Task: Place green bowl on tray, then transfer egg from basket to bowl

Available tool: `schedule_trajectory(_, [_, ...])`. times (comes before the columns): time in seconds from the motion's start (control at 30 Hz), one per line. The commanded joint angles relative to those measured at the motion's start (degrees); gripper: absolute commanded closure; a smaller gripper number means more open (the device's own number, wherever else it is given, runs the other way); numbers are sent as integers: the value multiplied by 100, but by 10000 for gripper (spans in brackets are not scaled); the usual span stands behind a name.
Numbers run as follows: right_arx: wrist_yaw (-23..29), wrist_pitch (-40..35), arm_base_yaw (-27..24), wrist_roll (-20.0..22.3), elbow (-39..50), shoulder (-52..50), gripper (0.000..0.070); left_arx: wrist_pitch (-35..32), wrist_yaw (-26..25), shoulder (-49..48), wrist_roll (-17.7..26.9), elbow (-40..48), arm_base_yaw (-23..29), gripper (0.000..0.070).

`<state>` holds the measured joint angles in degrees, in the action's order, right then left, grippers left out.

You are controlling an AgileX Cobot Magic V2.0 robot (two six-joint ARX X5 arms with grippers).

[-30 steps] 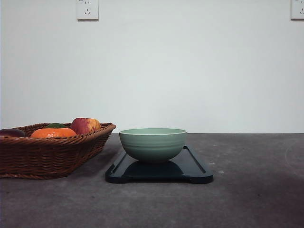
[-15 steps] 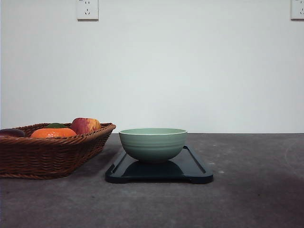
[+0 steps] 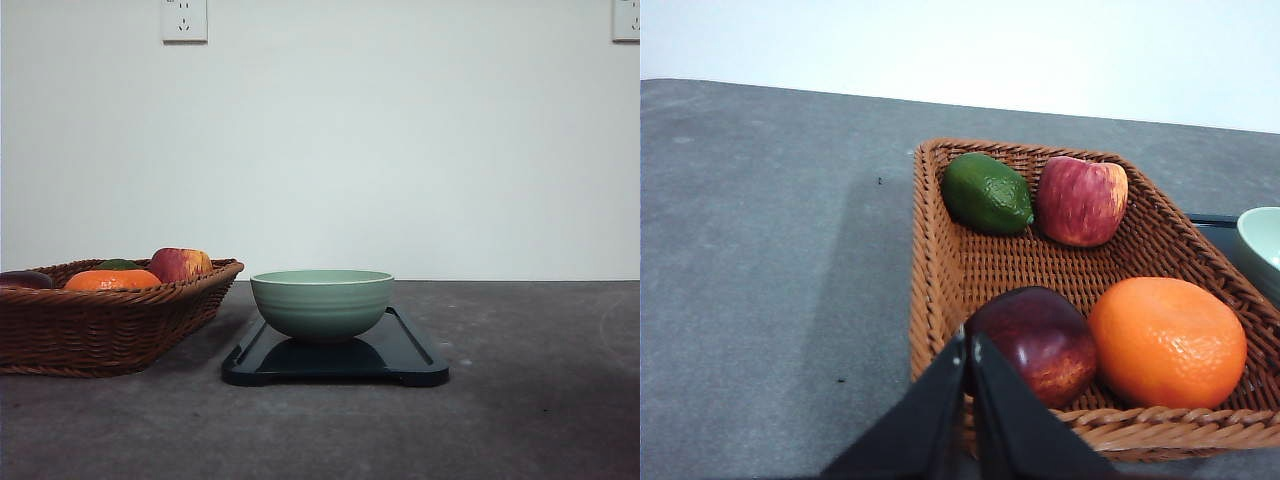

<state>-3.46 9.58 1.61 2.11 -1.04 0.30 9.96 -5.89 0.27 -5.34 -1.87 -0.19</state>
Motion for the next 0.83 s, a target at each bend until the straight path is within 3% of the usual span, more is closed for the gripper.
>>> schedule_trajectory(0.0, [-11, -55, 13, -61, 37, -9, 677, -74, 11, -4, 61, 109, -4, 700])
schedule_trajectory(0.8, [-11, -55, 13, -61, 37, -9, 677, -74, 11, -4, 63, 109, -4, 700])
